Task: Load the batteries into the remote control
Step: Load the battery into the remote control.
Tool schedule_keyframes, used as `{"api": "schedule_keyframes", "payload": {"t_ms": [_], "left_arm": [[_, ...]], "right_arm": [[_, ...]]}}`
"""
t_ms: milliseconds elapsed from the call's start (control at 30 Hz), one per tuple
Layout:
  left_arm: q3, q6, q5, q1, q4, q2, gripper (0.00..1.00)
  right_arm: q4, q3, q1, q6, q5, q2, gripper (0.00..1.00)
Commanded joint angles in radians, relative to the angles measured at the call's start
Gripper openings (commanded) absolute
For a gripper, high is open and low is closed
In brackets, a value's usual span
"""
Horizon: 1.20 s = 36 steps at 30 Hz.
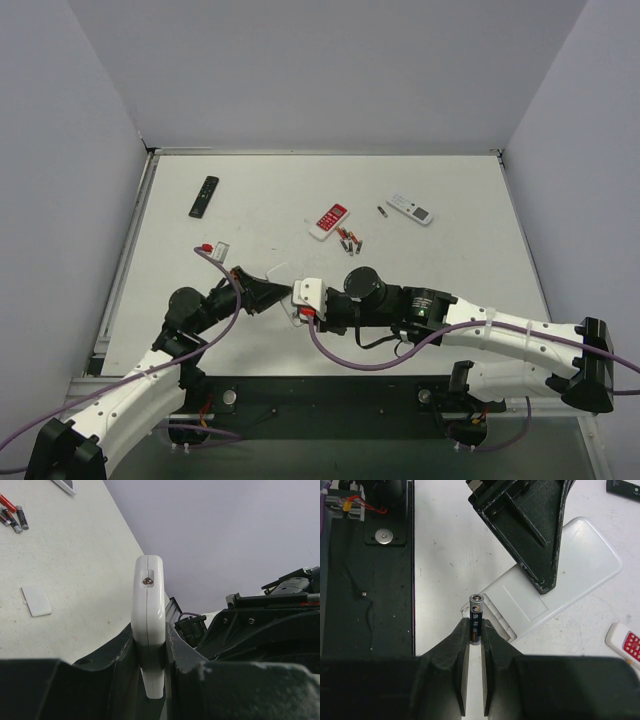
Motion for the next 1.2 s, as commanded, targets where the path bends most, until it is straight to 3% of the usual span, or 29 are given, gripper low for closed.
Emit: {"api": "schedule_keyframes", "payload": {"t_ms": [0,1167], "left_arm": [[0.061,0.001,0.052,0.006,0.077,0.002,0.0],[0.118,-0.007,0.129,0.006,-0.061,0.043,0.0]], "right_arm": [[-0.013,0.006,0.008,-0.062,0.011,0.008,0.0],[-0.081,0.035,0.053,-0.188,0.068,0.019,0.0]]}}
